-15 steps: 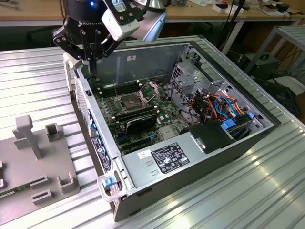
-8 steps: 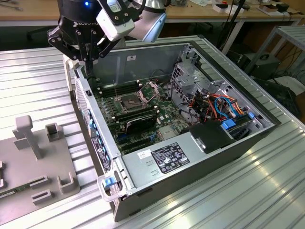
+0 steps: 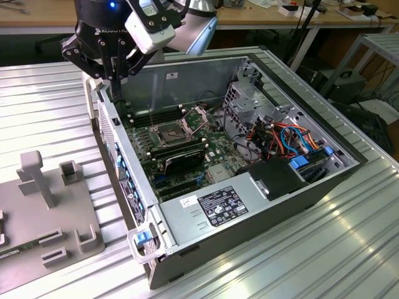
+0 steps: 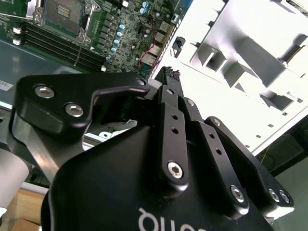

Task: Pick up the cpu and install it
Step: 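Reach for the cpu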

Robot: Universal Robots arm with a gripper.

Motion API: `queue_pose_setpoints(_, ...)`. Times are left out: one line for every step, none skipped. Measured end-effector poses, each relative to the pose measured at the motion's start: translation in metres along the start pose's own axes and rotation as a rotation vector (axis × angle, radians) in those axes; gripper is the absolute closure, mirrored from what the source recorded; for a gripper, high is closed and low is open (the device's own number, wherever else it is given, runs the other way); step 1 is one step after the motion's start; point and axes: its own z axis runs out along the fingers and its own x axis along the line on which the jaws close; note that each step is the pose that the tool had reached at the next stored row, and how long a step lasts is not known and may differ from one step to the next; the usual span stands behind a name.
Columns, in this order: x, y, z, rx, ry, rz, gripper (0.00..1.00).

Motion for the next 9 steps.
queue_pose_setpoints(0.0009, -0.0001, 0.0, -0.0001, -0.0001, 0.0, 0.89)
queue_pose_setpoints(0.0018, -0.0001, 0.0, 0.0, -0.0001, 0.0, 0.89)
queue_pose_setpoints(0.0028, -0.0002, 0.0, 0.0, -0.0002, 0.0, 0.89)
queue_pose_setpoints(0.0039, -0.0003, -0.0001, -0.0001, -0.0001, 0.0, 0.89)
queue_pose_setpoints(0.0047, -0.0003, -0.0001, -0.0001, -0.0001, 0.0, 0.89)
queue_pose_setpoints(0.0057, -0.0004, -0.0001, 0.0, -0.0001, 0.0, 0.89)
queue_pose_setpoints(0.0062, -0.0004, -0.0001, -0.0001, -0.0002, 0.0, 0.89)
queue_pose_setpoints(0.0072, -0.0005, -0.0002, 0.0, -0.0001, 0.0, 0.89)
queue_pose_setpoints(0.0084, -0.0006, -0.0002, 0.0, 0.0, 0.0, 0.89)
